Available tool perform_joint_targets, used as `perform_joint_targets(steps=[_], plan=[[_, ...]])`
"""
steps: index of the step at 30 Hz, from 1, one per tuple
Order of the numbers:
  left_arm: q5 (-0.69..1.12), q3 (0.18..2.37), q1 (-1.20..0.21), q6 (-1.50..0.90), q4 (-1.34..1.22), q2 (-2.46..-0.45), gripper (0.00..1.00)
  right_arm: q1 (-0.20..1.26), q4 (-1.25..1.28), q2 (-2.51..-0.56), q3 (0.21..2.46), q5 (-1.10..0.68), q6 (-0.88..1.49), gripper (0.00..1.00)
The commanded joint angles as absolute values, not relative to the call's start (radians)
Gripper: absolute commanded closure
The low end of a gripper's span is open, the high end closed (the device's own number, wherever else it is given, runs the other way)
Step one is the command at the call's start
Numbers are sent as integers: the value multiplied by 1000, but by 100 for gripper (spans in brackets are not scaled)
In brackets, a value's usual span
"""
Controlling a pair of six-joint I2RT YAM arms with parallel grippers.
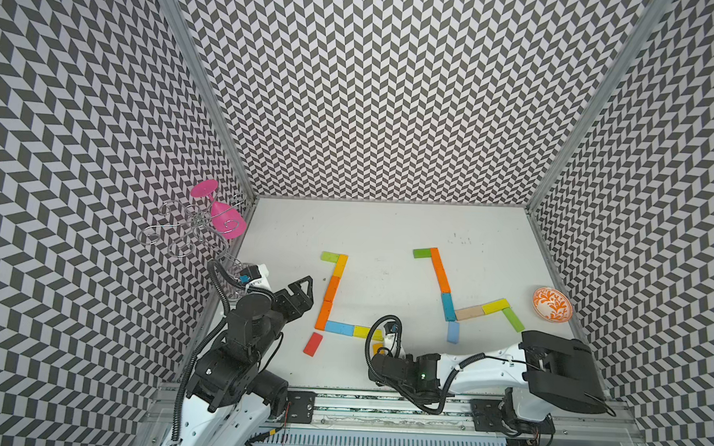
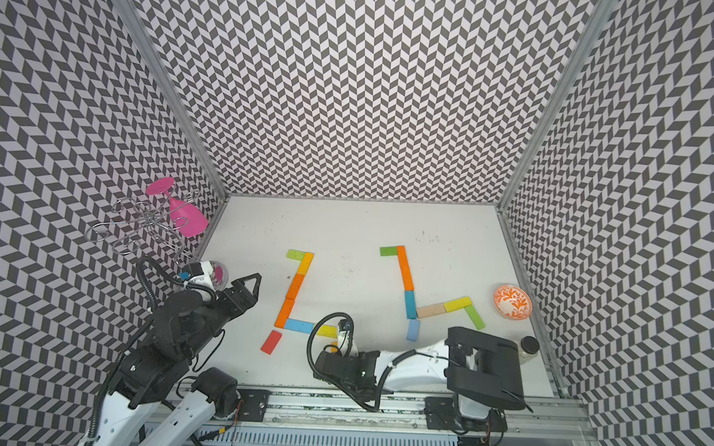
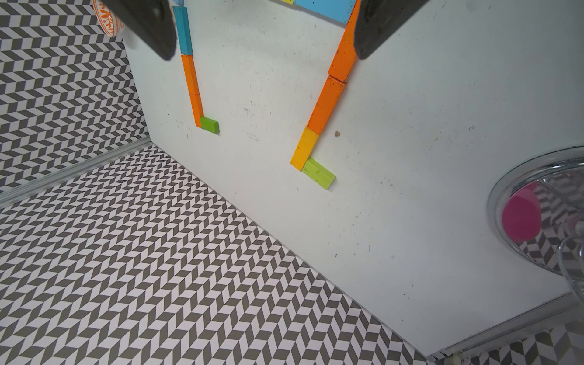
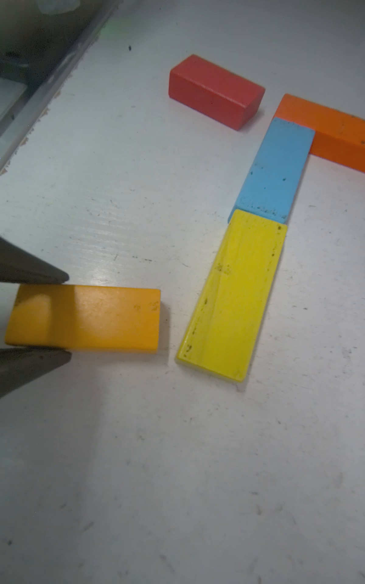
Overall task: Assemble a giraffe with building blocks
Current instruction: Assemble the building block at the center of the board.
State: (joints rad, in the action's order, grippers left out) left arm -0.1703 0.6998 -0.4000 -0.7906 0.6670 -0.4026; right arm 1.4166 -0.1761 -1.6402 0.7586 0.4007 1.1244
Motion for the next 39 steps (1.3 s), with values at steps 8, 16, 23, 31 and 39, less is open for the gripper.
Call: perform_joint_targets(steps=[8,16,23,31,39], plan=[[-209,732,-411,-774,671,-393,11,1390,-225,-1664,746,431,1156,70],[-207,726,-411,-776,673,-389,11,1385,-230,-1674,759,425,1133,65],[-210,726,-411,-775,676,-387,11,1385,-245,-1678,782,428,1108,51],[-219,736,-411,-769,700,-402,11,1387,-298,-1581,813,461,1025,30],[-224,790,-410,-729,822,-574,7,1388,-320,-1275,753,570,868,19]])
